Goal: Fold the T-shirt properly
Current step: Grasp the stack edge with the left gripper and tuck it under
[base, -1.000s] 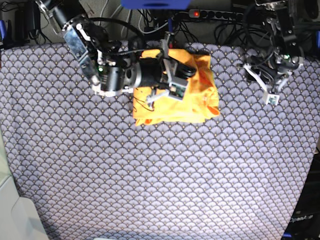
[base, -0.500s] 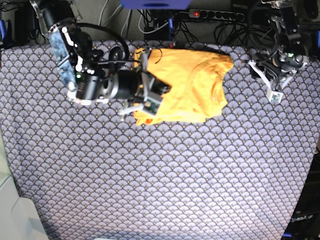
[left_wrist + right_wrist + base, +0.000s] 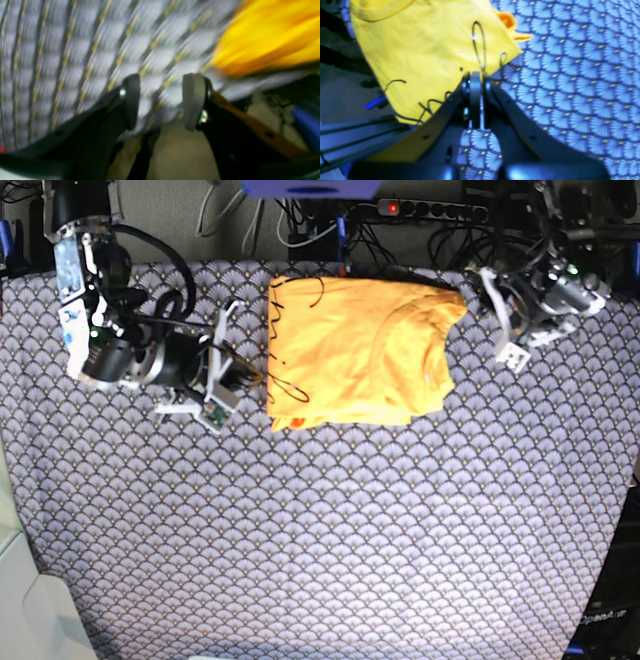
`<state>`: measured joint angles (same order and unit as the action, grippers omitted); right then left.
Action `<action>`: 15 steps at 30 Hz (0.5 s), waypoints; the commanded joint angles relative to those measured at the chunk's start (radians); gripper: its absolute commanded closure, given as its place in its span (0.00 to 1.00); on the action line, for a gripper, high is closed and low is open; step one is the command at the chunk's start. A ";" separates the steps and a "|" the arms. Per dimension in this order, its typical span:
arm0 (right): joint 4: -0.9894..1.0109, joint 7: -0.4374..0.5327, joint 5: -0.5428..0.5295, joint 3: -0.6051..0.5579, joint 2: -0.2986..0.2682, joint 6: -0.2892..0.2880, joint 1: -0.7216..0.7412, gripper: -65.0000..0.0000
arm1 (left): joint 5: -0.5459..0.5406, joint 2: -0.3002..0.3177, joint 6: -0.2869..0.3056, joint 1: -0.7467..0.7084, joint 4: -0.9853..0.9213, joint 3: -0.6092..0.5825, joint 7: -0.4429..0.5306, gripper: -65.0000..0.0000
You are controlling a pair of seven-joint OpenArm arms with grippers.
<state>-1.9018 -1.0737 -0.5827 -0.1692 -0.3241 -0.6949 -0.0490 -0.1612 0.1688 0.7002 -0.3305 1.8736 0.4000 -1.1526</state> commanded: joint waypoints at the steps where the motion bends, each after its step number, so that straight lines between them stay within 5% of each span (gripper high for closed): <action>1: -0.015 0.023 -0.015 0.004 -0.002 -0.003 0.011 1.00 | 0.005 -0.002 -0.002 0.024 0.024 -0.009 0.003 0.58; 15: -0.015 0.023 -0.013 0.013 -0.036 -0.003 -0.045 1.00 | 0.294 -0.234 -0.075 0.301 -0.193 -0.134 0.010 0.58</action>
<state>-1.9015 -1.0683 -0.5808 -0.1604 -0.3527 -0.6945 -0.1005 0.1406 -0.0631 0.6285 -0.0433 1.6680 0.2665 -1.1522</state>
